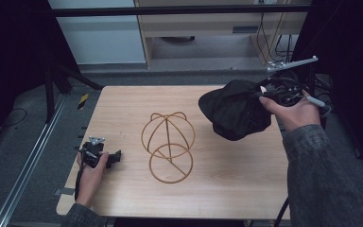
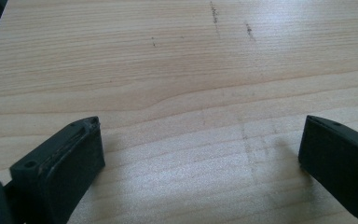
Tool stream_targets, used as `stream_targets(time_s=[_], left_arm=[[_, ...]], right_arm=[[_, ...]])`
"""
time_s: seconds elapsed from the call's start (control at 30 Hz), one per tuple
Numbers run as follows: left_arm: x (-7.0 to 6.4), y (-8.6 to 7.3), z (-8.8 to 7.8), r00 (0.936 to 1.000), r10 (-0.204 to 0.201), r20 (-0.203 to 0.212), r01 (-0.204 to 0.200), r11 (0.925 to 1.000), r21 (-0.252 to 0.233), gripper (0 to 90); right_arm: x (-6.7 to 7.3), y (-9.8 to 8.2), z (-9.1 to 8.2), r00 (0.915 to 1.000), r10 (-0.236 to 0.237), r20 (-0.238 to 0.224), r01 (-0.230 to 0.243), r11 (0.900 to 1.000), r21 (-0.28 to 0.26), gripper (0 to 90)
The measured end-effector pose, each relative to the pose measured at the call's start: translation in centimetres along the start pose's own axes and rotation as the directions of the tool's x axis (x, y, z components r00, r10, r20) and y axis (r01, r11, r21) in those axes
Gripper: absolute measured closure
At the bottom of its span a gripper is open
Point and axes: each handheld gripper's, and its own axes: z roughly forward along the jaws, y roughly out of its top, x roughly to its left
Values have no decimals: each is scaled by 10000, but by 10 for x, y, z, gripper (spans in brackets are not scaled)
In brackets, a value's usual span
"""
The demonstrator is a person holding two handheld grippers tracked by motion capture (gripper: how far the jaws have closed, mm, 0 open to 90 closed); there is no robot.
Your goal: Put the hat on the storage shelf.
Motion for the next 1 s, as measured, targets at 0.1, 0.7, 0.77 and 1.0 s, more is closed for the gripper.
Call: stream_targets(time_s=[0.1,0.7,0.77,1.0], left_arm=[[0,0,0,10000,4,0,-4,10000,2,0],[0,0,0,10000,12,-8,-12,10000,10,0],[0,0,0,10000,6,2,-6,10000,1,0],[0,0,0,10000,12,5,-12,10000,10,0]], right_arm=[[5,7,-2,9999,-32,-98,29,9995,-308,871],[45,36,-19,9956,-704,-622,623,9904,-1236,871],[53,41,-20,9934,-821,-805,705,9880,-1376,871],[73,49,-16,9865,-1147,-1173,964,9839,-1507,871]])
